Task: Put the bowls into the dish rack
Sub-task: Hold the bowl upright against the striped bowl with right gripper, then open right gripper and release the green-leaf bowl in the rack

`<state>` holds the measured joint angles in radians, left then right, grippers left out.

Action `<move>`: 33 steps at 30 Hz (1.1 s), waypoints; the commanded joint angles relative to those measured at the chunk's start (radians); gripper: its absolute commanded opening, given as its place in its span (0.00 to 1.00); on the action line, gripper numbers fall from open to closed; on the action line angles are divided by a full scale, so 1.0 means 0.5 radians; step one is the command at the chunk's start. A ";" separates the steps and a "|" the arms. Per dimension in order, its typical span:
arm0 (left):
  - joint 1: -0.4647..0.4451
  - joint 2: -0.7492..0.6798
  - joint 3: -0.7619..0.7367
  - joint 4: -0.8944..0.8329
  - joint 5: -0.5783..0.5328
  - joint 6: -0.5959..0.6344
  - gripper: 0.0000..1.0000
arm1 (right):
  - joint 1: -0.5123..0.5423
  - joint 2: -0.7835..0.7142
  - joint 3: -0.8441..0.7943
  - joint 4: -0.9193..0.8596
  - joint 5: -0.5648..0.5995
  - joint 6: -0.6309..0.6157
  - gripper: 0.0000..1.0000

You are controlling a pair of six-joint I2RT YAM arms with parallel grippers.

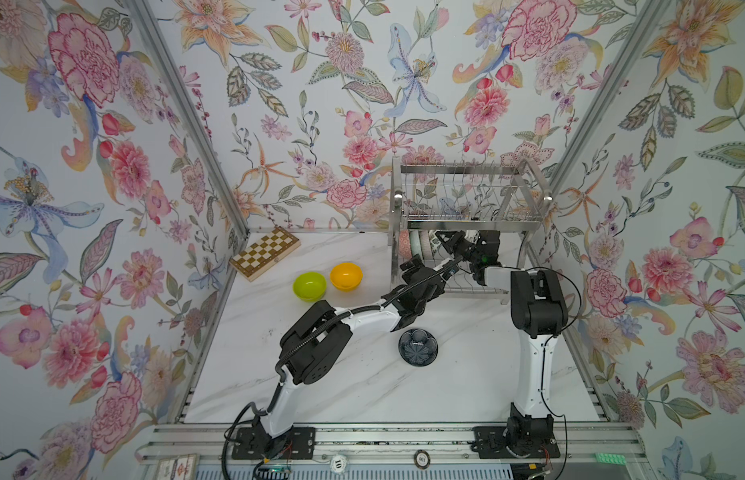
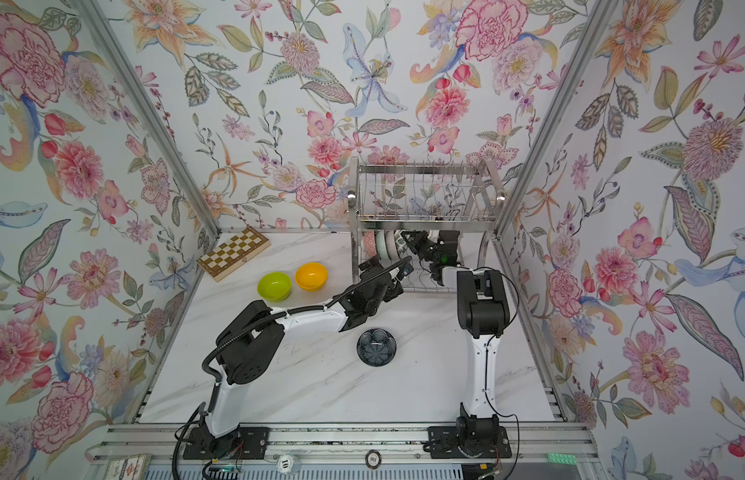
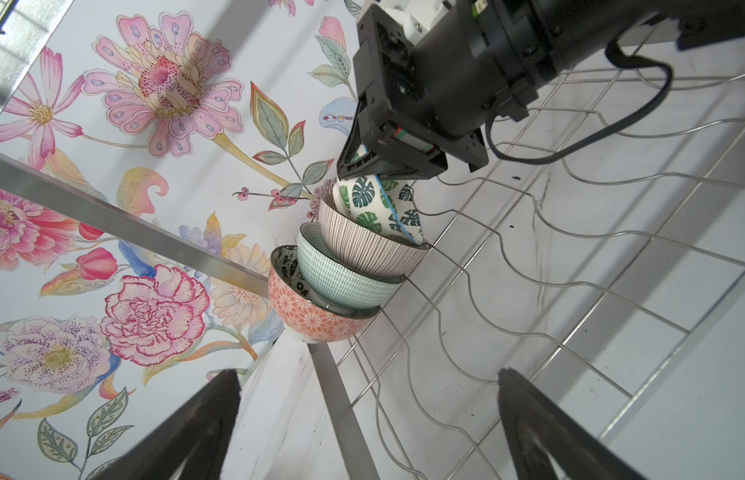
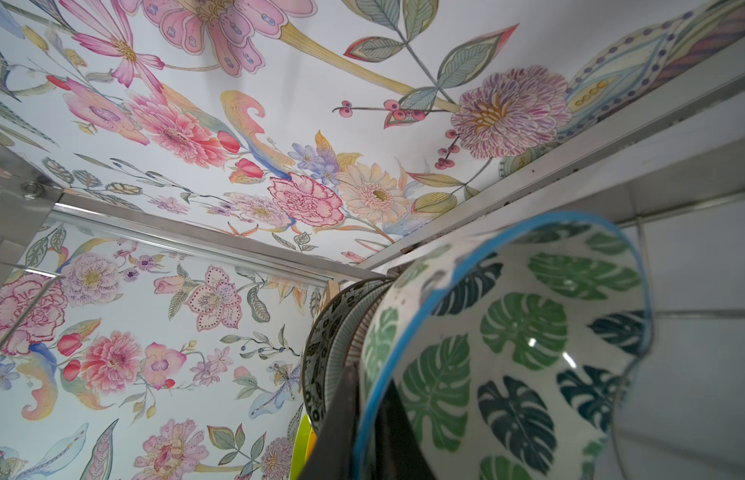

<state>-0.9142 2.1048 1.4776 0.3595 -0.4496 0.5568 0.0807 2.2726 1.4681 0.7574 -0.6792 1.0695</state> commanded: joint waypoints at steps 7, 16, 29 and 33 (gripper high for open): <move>0.014 -0.028 -0.031 0.008 -0.024 -0.037 0.99 | -0.024 0.054 0.028 -0.026 0.029 -0.016 0.12; 0.010 -0.034 -0.045 0.009 -0.024 -0.046 0.99 | -0.023 0.056 0.049 -0.030 0.024 -0.001 0.13; 0.009 -0.040 -0.057 0.011 -0.027 -0.048 0.99 | -0.011 0.069 0.065 -0.007 0.021 0.041 0.18; 0.009 -0.043 -0.058 0.013 -0.030 -0.053 0.99 | -0.006 0.076 0.082 -0.005 0.022 0.063 0.22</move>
<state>-0.9142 2.1048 1.4597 0.3595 -0.4522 0.5514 0.0780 2.2860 1.4803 0.7517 -0.6731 1.0897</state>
